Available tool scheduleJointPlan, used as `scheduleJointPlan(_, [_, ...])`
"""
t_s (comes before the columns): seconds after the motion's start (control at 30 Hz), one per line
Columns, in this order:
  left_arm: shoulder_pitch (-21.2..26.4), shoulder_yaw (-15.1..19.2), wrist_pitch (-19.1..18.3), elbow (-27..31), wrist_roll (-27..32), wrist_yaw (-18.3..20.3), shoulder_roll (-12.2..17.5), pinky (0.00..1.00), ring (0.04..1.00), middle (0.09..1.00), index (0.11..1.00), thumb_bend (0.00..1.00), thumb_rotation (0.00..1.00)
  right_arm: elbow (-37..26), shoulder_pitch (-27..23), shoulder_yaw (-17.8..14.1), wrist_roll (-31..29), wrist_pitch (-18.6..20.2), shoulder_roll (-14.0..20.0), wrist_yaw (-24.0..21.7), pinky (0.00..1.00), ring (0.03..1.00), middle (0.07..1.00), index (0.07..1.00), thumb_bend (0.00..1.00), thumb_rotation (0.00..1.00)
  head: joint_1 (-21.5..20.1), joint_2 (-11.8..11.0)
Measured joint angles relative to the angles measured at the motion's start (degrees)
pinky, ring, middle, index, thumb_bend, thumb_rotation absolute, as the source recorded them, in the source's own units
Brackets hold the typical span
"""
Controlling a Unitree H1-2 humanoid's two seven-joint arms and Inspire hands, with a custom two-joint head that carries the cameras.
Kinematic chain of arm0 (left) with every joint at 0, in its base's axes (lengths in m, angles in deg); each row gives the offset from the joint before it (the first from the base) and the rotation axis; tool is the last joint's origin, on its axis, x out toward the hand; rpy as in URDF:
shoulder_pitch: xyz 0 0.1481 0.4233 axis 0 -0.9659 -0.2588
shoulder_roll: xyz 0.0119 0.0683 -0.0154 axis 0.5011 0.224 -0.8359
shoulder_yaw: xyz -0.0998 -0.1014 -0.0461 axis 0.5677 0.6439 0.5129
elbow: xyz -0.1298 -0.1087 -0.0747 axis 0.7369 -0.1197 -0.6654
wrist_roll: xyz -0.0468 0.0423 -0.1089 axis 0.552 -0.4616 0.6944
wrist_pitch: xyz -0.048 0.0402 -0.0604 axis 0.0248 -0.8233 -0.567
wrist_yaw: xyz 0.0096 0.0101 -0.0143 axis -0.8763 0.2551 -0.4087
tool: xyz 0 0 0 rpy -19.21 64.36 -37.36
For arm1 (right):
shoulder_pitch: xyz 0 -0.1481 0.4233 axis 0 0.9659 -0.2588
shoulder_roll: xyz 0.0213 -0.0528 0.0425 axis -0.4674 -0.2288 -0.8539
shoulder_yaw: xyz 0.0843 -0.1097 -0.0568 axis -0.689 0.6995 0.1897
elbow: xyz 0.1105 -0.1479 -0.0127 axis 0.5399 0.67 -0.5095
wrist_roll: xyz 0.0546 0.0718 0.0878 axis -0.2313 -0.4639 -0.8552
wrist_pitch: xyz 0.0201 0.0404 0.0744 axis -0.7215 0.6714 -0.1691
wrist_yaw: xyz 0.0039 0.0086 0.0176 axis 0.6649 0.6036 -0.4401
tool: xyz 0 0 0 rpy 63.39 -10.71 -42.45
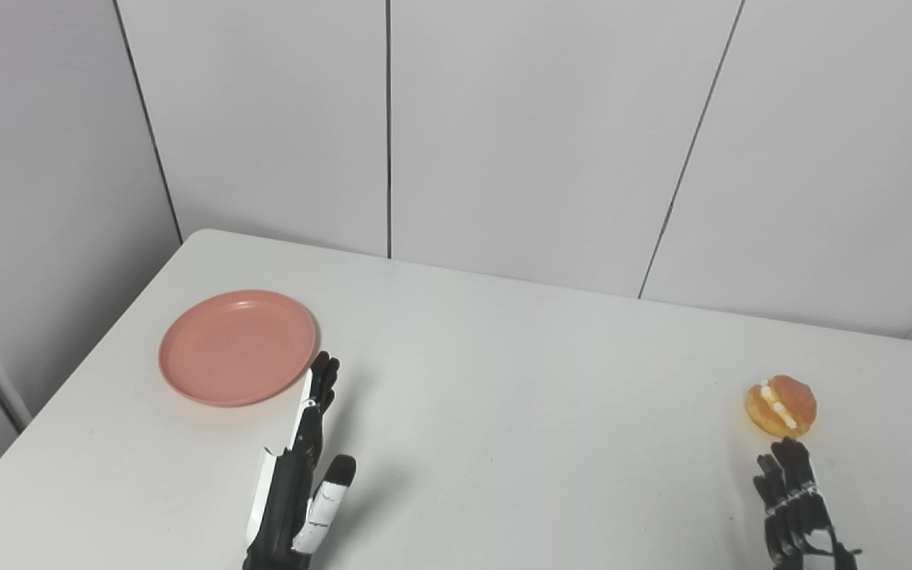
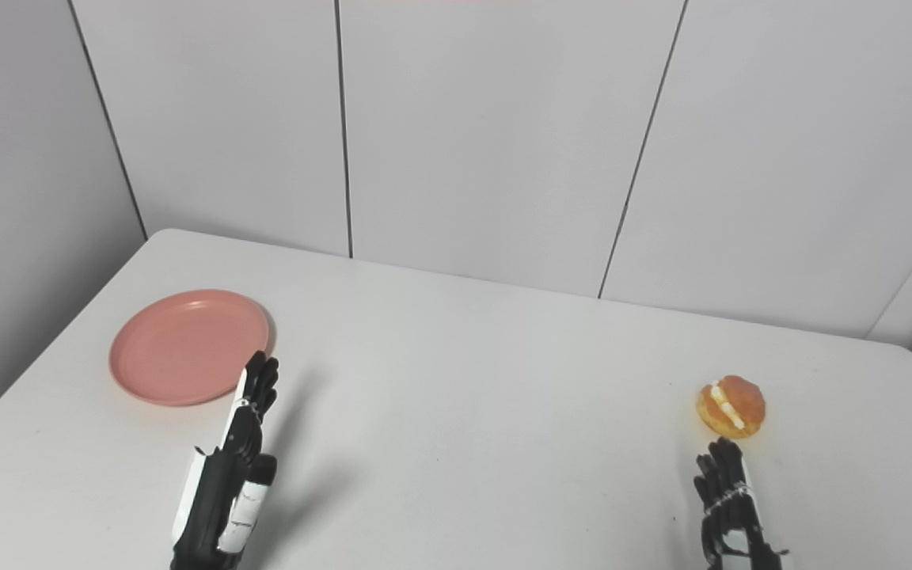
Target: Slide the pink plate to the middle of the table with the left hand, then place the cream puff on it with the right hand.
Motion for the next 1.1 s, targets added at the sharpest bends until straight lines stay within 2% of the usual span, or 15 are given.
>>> scheduleJointPlan(0.17, [0.00, -0.29, 0.00, 0.00, 0.21, -0.49, 0.29, 1.00, 1.000, 1.000, 1.000, 0.75, 0.95, 0.09, -0.09, 0.02, 0.02, -0.06, -0.02, 0.05, 0.99, 0.960, 0.960, 0.942, 0.85, 0.94, -0.88, -0.97])
scheduleJointPlan(0.37, [0.00, -0.63, 0.00, -0.03, 0.35, -0.51, 0.79, 1.00, 1.000, 1.000, 1.000, 0.77, 0.94, 0.25, -0.27, 0.15, 0.03, -0.45, -0.08, 0.02, 0.98, 0.958, 0.962, 0.951, 0.82, 0.94, -1.58, -1.67])
scheduleJointPlan(0.53, [0.00, -0.96, 0.00, -0.11, 1.47, -0.52, 1.19, 1.00, 1.000, 1.000, 1.000, 0.76, 0.95, 0.37, -0.36, 0.20, 0.04, -0.77, -0.11, 0.03, 0.97, 0.948, 0.956, 0.941, 0.83, 0.93, -1.76, -1.41])
scheduleJointPlan(0.67, [0.00, -1.12, 0.00, -0.11, 1.87, -0.50, 1.27, 1.00, 1.000, 1.000, 1.000, 0.79, 0.94, 0.40, -0.37, 0.19, 0.04, -0.77, -0.10, 0.03, 0.96, 0.944, 0.952, 0.940, 0.84, 0.92, -1.67, -0.88])
scheduleJointPlan(0.9, [0.00, -1.05, -0.03, 0.44, 9.04, 1.51, 1.19, 1.00, 1.000, 1.000, 1.000, 0.86, 0.95, 0.41, -0.35, 0.13, -0.68, -0.77, -0.01, -0.01, 0.97, 0.958, 0.953, 0.931, 0.85, 0.92, -1.32, 0.08])
scheduleJointPlan(0.93, [0.00, -1.06, -0.14, 0.69, 9.55, 1.96, 1.15, 1.00, 0.998, 0.997, 1.000, 0.90, 0.94, 0.41, -0.34, 0.12, -0.71, -0.77, -0.01, -0.01, 0.97, 0.955, 0.952, 0.931, 0.85, 0.92, -1.32, 0.08])
scheduleJointPlan(1.1, [1.18, -1.43, -5.29, 2.59, 15.11, 3.96, 0.33, 1.00, 0.966, 0.974, 0.987, 0.91, 0.91, 0.40, -0.39, 0.16, -0.73, -0.76, -0.02, 0.07, 0.95, 0.939, 0.939, 0.917, 0.86, 0.92, -1.50, 0.61])
